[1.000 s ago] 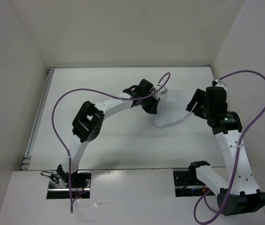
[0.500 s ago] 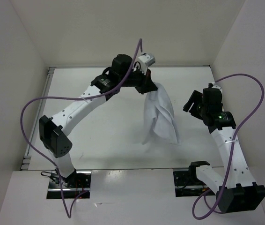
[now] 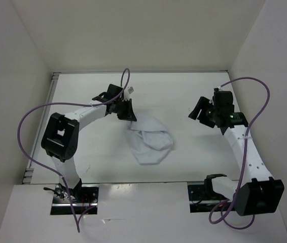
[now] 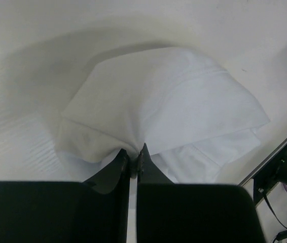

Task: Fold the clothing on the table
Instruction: Flatten the skirt out

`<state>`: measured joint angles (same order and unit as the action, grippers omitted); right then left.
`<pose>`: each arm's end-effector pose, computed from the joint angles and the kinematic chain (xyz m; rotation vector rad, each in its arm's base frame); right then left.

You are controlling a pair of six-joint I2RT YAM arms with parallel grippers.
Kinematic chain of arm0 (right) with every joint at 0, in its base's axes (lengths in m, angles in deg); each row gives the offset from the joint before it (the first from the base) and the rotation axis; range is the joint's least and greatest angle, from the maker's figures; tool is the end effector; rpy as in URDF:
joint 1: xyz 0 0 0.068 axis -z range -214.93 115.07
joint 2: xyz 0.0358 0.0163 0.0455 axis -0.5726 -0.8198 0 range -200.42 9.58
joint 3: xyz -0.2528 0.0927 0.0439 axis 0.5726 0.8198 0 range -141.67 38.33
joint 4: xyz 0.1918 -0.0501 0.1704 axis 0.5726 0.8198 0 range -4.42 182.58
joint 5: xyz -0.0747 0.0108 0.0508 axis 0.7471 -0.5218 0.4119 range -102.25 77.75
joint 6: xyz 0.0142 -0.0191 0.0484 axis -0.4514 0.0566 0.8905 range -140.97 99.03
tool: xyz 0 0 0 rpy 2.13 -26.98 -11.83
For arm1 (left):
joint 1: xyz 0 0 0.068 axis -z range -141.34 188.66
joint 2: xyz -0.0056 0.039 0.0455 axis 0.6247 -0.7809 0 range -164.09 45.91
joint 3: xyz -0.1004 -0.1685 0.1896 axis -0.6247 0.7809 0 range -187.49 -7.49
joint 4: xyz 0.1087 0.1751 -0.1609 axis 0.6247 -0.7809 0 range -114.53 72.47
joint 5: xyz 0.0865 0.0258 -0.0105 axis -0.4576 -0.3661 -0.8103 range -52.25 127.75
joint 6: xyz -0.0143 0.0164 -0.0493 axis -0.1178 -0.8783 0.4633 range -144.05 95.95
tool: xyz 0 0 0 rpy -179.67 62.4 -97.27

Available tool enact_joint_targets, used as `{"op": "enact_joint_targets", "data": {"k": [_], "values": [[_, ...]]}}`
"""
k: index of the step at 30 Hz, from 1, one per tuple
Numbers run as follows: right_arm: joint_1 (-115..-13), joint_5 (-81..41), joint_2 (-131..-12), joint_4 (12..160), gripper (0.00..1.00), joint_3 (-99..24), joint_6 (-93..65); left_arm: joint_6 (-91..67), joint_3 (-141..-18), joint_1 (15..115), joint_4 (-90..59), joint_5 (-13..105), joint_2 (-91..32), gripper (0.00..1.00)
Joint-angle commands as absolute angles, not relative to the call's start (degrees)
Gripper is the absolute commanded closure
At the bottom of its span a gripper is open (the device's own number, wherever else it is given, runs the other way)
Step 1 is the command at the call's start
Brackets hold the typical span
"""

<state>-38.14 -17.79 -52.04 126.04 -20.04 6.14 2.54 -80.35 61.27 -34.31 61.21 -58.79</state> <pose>0.2211 0.0158 0.3161 0.4407 2.3186 0.3739 0.3613 -0.1658 0.2106 0.1095 2.5183 -0.8695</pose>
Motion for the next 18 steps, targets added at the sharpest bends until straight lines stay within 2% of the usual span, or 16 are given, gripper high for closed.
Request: {"op": "enact_joint_targets", "data": {"k": [1,3,5,8,18], "values": [[-38.4,-28.8,-56.3,122.6,0.30,-21.1,3.2,2.9,-84.8,61.4,-32.4,62.4,-59.6,1.00],[-40.2,-33.1,-62.9,123.9,0.35,-22.8,1.6,2.9,-84.8,61.4,-32.4,62.4,-60.2,1.00],[-44.4,-33.1,-68.3,123.1,0.41,-22.8,4.1,2.4,-86.0,60.9,-32.4,62.4,-61.4,1.00],[-48.5,-32.3,-72.1,121.3,0.45,-21.3,6.5,1.8,-86.5,60.9,-33.6,62.9,-61.9,1.00],[-51.9,-30.0,-74.6,121.4,0.47,-19.4,9.0,1.8,-85.4,59.8,-33.1,63.9,-61.4,1.00]]}}
